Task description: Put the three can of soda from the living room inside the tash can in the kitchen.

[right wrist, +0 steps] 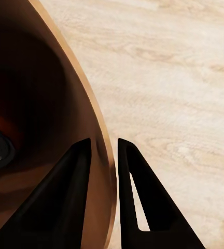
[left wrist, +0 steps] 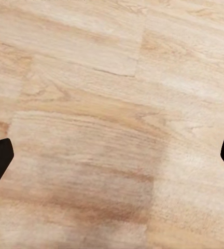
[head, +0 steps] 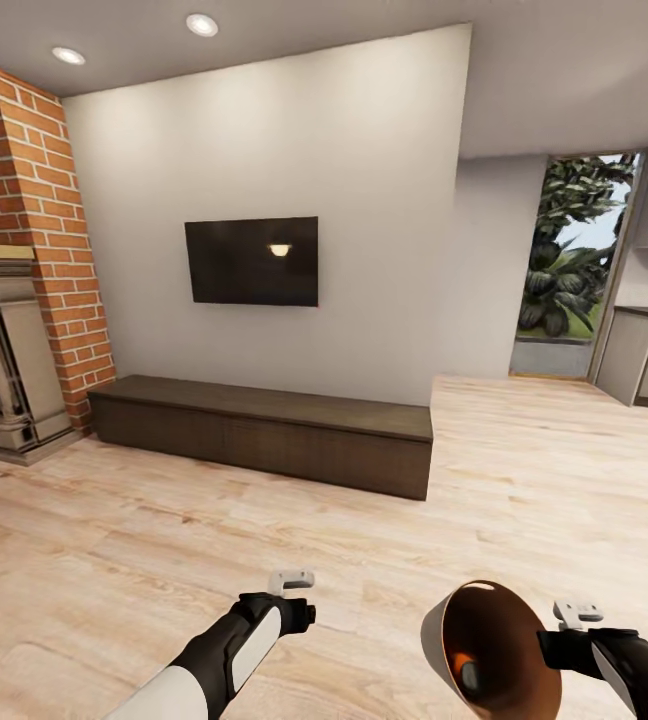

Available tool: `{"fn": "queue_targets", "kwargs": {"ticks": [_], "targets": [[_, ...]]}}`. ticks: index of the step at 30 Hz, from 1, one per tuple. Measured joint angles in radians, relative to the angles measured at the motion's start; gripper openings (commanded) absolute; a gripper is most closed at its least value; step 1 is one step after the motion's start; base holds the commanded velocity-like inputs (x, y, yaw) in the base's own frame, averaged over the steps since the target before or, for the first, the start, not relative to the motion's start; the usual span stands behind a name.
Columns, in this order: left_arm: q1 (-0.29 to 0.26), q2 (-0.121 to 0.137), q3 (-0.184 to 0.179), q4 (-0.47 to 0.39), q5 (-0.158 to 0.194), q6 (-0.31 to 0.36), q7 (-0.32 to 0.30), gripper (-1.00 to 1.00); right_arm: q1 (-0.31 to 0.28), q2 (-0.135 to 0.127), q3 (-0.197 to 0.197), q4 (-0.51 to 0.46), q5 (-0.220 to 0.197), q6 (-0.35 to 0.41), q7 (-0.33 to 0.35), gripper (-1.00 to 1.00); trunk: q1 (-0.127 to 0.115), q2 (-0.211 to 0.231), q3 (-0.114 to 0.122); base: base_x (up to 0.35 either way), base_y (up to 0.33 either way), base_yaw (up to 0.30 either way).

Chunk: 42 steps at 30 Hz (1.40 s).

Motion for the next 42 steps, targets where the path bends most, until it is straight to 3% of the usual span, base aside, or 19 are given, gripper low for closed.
{"fn": "queue_targets", "kwargs": {"ticks": [21, 25, 42], "targets": [[-0.006, 0.004, 0.001, -0.006, 0.0, -0.017, -0.003, 1.0, 0.006, -0.003, -0.003, -0.006, 0.001, 0.001, -0.005, -1.0, 0.0, 0.0, 0.0, -0.06, 0.0, 0.0], [-0.006, 0.011, 0.002, -0.013, 0.0, -0.021, -0.003, 1.0, 0.018, -0.003, 0.033, -0.005, 0.04, 0.0, -0.006, -1.0, 0.0, 0.0, 0.0, 0.0, 0.0, 0.0], [-0.006, 0.011, 0.002, -0.013, 0.0, -0.021, -0.003, 1.0, 0.017, -0.003, 0.084, -0.005, 0.107, 0.001, -0.006, -1.0, 0.0, 0.0, 0.0, 0.0, 0.0, 0.0]]}}
